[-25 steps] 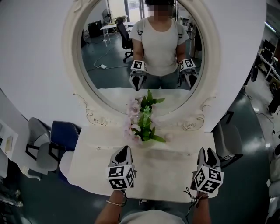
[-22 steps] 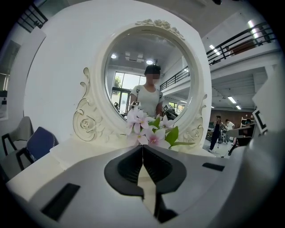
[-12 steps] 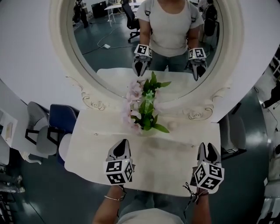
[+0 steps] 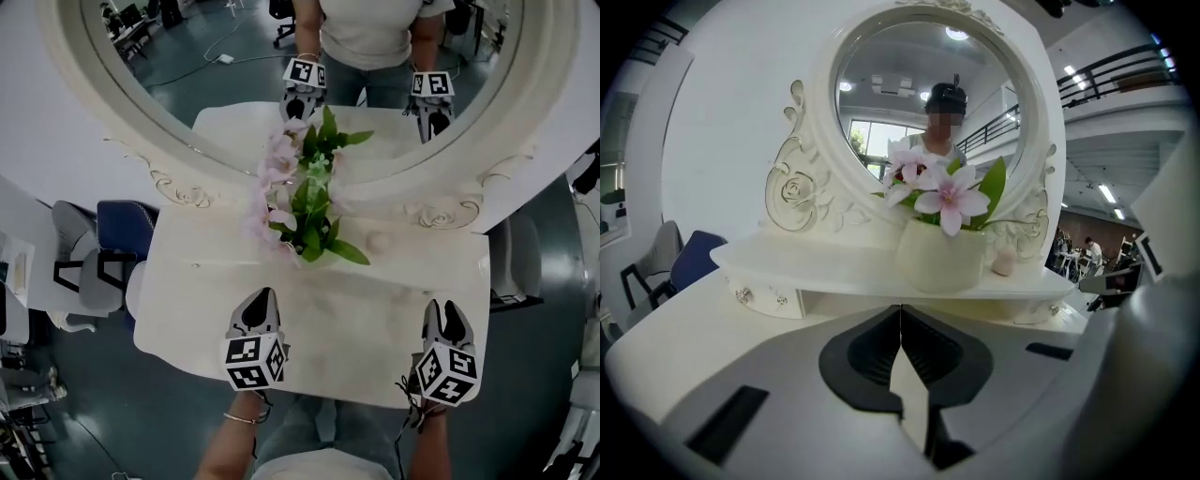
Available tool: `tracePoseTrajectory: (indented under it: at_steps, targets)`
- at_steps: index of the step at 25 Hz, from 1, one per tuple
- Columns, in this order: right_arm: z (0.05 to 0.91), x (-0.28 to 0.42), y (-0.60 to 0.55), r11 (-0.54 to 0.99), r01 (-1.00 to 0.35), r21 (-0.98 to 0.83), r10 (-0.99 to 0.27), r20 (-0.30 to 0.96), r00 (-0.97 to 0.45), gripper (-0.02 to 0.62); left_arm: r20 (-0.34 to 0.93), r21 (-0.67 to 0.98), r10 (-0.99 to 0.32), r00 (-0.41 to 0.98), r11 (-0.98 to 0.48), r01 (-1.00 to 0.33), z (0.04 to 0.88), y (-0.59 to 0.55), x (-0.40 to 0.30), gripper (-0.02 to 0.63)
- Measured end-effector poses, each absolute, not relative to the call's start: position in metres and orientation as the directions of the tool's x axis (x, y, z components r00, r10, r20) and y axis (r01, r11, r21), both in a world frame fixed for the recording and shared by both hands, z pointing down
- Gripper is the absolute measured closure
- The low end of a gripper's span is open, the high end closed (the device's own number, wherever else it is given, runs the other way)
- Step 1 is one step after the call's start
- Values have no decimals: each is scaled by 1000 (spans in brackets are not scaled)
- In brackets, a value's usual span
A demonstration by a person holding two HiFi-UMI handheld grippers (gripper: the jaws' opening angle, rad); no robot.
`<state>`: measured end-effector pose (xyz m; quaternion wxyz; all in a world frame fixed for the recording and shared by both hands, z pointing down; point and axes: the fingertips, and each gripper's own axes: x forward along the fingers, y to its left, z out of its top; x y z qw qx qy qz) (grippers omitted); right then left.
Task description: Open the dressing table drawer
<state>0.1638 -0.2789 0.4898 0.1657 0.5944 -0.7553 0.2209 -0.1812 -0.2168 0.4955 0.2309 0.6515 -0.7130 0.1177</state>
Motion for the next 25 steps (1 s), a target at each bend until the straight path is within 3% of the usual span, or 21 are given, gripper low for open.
tracePoseTrajectory:
  at_steps: [25]
  targets:
    - [541,167,-263,184,-974,-132,-766,602,-226,443,564,137,-826,-6,100,-985,544,-208,-169,588]
